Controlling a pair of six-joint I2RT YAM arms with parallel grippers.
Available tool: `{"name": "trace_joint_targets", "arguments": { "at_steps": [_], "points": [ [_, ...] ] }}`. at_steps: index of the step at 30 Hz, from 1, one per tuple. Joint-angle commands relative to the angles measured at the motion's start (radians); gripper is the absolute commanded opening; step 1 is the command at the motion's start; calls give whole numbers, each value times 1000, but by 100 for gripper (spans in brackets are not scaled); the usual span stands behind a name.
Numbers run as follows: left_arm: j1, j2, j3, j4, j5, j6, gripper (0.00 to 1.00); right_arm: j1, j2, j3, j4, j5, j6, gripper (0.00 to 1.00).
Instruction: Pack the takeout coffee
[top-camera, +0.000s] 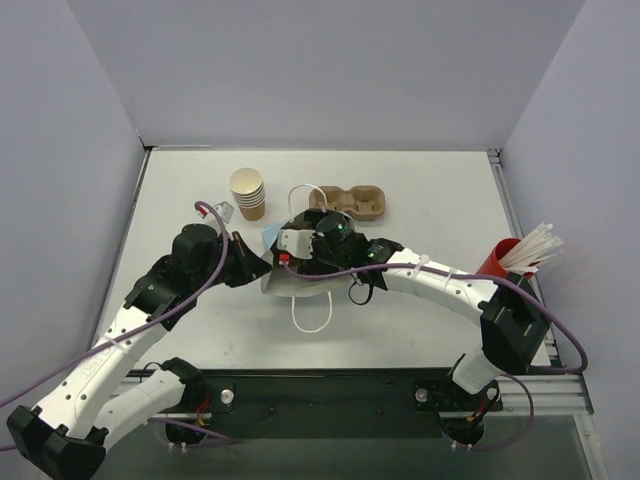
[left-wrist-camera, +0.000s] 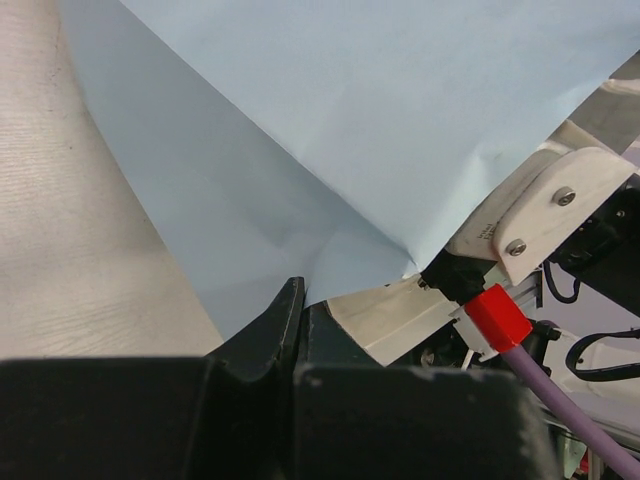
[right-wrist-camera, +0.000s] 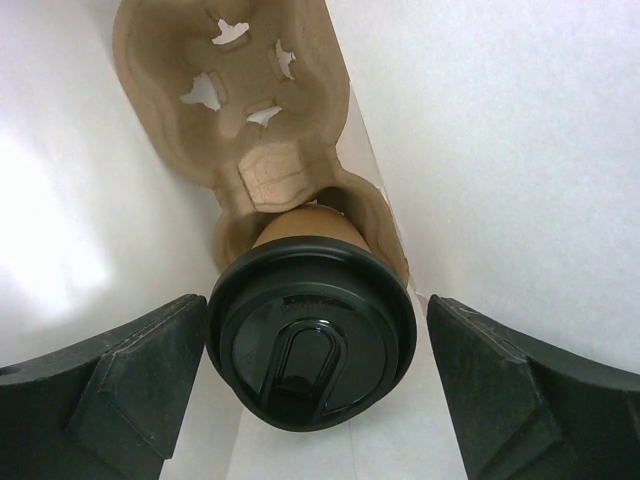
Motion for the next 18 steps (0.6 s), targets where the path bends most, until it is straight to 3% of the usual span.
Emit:
{"name": "trace_joint_targets", "arguments": {
  "at_steps": [1, 12, 18],
  "points": [
    [2, 7, 64, -35, 9, 23, 0, -9, -52, 56, -33, -8, 36, 94],
    [2, 35, 110, -69, 16, 36, 0, -10, -87, 56, -74, -17, 101, 98],
    [4, 44, 141, -95, 22, 34, 0, -9, -107, 67, -125, -42, 144, 93]
  ]
}}
